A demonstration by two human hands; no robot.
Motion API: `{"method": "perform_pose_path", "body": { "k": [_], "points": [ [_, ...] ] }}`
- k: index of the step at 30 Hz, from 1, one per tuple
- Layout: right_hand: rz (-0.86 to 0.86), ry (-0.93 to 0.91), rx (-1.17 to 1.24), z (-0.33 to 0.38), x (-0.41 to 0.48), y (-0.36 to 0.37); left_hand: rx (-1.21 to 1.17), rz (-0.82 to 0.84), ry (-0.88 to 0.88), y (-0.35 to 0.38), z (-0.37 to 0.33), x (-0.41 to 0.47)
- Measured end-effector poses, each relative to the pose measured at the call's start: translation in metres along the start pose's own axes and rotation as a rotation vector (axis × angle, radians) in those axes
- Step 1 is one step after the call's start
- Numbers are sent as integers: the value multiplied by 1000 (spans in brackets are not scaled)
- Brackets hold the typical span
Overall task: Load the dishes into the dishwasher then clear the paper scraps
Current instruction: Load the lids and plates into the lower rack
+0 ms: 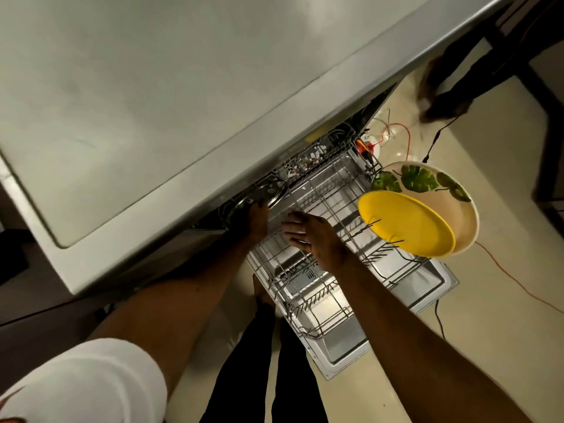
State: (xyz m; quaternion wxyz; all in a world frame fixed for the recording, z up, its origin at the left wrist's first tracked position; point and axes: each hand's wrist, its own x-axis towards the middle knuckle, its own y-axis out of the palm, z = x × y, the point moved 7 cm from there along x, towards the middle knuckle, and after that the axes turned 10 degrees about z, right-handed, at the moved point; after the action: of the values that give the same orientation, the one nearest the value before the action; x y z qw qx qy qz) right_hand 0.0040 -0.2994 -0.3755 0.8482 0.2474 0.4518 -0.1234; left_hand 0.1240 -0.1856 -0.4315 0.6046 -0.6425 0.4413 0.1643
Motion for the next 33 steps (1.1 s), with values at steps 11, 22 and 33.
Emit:
{"method": "perform_pose_path", "body": {
  "k": [11, 22, 33],
  "points": [
    [-115, -301, -928, 43, -125, 41, 71, -34, 121, -42, -41, -181],
    [-29, -599, -1036, 82, -259, 130, -1, -316, 163, -118, -20, -372],
    [177, -727, -1134, 89, -316, 248, -226, -519, -69, -146, 73, -489]
  ]
}}
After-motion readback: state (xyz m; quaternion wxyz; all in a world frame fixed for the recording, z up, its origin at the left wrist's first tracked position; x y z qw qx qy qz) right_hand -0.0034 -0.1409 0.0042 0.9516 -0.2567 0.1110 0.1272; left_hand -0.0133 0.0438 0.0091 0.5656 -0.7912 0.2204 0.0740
